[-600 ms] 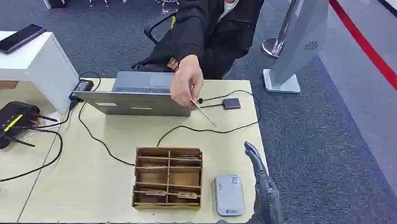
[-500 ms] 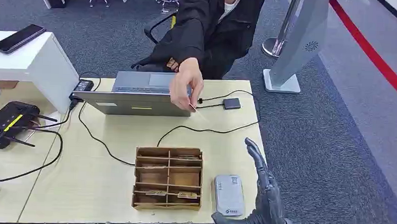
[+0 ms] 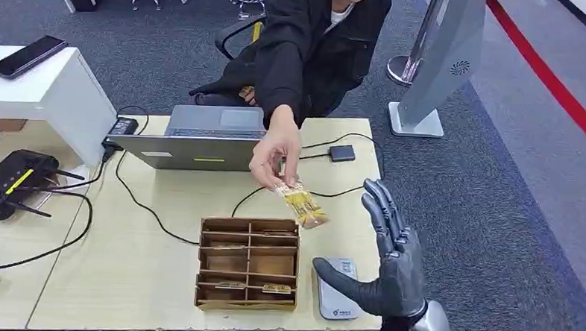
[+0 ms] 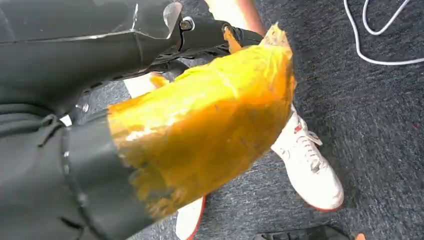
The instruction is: Pass the card to the sensor for recognition and then transmit it.
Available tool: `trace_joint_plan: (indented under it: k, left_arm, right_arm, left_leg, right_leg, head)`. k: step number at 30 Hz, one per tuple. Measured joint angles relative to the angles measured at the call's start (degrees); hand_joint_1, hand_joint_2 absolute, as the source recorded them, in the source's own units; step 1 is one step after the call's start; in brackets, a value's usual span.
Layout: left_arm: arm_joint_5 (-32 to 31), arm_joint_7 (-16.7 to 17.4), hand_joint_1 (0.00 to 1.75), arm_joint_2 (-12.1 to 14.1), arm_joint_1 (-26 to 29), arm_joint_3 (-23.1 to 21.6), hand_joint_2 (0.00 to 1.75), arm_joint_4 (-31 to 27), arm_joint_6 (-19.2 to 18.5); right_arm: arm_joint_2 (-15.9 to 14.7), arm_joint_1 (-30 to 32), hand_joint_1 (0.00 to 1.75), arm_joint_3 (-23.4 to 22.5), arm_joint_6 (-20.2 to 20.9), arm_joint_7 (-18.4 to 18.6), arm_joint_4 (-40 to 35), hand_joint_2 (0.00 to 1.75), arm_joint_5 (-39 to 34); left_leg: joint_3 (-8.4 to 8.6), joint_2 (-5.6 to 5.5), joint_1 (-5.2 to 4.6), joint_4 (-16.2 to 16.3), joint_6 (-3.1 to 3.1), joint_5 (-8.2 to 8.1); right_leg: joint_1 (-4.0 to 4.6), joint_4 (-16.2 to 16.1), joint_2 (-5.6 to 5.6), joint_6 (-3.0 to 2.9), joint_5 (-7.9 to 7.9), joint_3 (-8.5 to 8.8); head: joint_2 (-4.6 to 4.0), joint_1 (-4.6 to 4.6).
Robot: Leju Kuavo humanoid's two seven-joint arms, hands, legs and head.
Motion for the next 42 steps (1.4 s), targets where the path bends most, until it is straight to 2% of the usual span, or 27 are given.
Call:
trace_joint_plan:
  k: [3, 13, 20, 27, 28, 29, 30, 31, 35, 42]
  left_arm:
    - [-0.26, 0.04, 0.00, -0.02, -0.04, -0.24, 0.00, 0.00, -0.24]
    - [-0.57, 0.57, 0.00, -0.04, -0.03, -0.35, 0.00, 0.00, -0.63]
    - [-0.57, 0.63, 0.00, -0.09, -0.01, -0.37, 0.00, 0.00, -0.76]
    - [-0.57, 0.66, 0.00, -0.11, 0.01, -0.37, 0.00, 0.00, -0.77]
    - [-0.57, 0.68, 0.00, -0.11, 0.01, -0.37, 0.00, 0.00, -0.76]
    - [-0.57, 0.76, 0.00, -0.11, 0.01, -0.37, 0.00, 0.00, -0.77]
    - [-0.57, 0.79, 0.00, -0.11, 0.01, -0.37, 0.00, 0.00, -0.79]
    - [-0.57, 0.79, 0.00, -0.11, 0.01, -0.37, 0.00, 0.00, -0.79]
    - [-0.57, 0.79, 0.00, -0.11, 0.02, -0.37, 0.00, 0.00, -0.79]
    - [-0.41, 0.79, 0.00, -0.11, 0.02, -0.37, 0.00, 0.00, -0.76]
  right_arm:
    - [0.22, -0.99, 0.00, -0.50, -1.46, 3.21, 0.87, 1.75, 7.19]
    - [1.33, -1.88, 0.00, -1.73, -3.45, 10.16, 3.95, 1.75, 21.54]
    - [1.77, -2.00, 0.00, -2.10, -3.74, 12.78, 5.00, 1.75, 26.29]
    - [1.97, -2.04, 0.02, -2.14, -3.76, 13.83, 5.53, 1.75, 27.58]
    - [1.97, -2.05, 0.47, -2.14, -3.78, 13.90, 5.55, 1.75, 27.60]
    - [1.97, -2.07, 1.40, -2.14, -3.78, 13.90, 5.64, 1.75, 27.60]
    - [1.99, -2.07, 1.55, -2.14, -3.78, 13.90, 5.73, 1.75, 27.60]
    - [2.01, -2.07, 1.66, -2.14, -3.80, 13.90, 5.79, 1.75, 27.60]
    - [2.07, -2.08, 1.75, -2.14, -3.80, 13.90, 5.92, 1.75, 27.60]
    - [2.16, -2.08, 1.75, -2.14, -3.87, 13.90, 5.94, 1.75, 27.60]
  left_leg:
    - [0.00, 0.00, 0.00, 0.00, 0.00, 0.00]
    - [0.00, 0.00, 0.00, 0.00, 0.00, 0.00]
    - [0.00, 0.00, 0.00, 0.00, 0.00, 0.00]
    - [-0.01, 0.00, 0.00, 0.00, 0.00, 0.00]
    - [-0.01, 0.00, 0.00, 0.00, 0.00, 0.00]
    - [-0.01, 0.00, 0.00, 0.00, 0.00, 0.00]
    - [0.00, 0.00, 0.00, 0.00, 0.00, 0.00]
    - [-0.01, 0.00, 0.00, 0.00, 0.00, 0.00]
    - [-0.01, 0.00, 0.00, 0.00, 0.00, 0.00]
    - [-0.01, 0.00, 0.00, 0.00, 0.00, 0.00]
  right_leg:
    - [0.00, 0.00, -0.01, 0.00, 0.00, 0.01]
    - [0.00, 0.00, -0.01, 0.00, 0.00, 0.01]
    - [0.00, 0.00, -0.01, 0.00, 0.00, 0.00]
    - [0.00, 0.00, -0.01, 0.00, 0.00, 0.00]
    - [0.00, 0.00, -0.01, 0.00, 0.00, 0.01]
    - [0.00, 0.00, -0.01, 0.00, 0.00, 0.00]
    - [0.00, 0.00, -0.01, 0.00, 0.00, 0.00]
    - [0.00, 0.00, -0.01, 0.00, 0.00, 0.00]
    - [0.00, 0.00, -0.01, 0.00, 0.00, 0.00]
    - [0.00, 0.00, -0.01, 0.00, 0.00, 0.00]
  head:
    - [0.00, 0.00]
    - [0.00, 0.00]
    - [0.00, 0.00]
    - [0.00, 0.00]
    - [0.00, 0.00]
    - [0.00, 0.00]
    - [0.00, 0.00]
    - [0.00, 0.00]
    - [0.00, 0.00]
    - [0.00, 0.00]
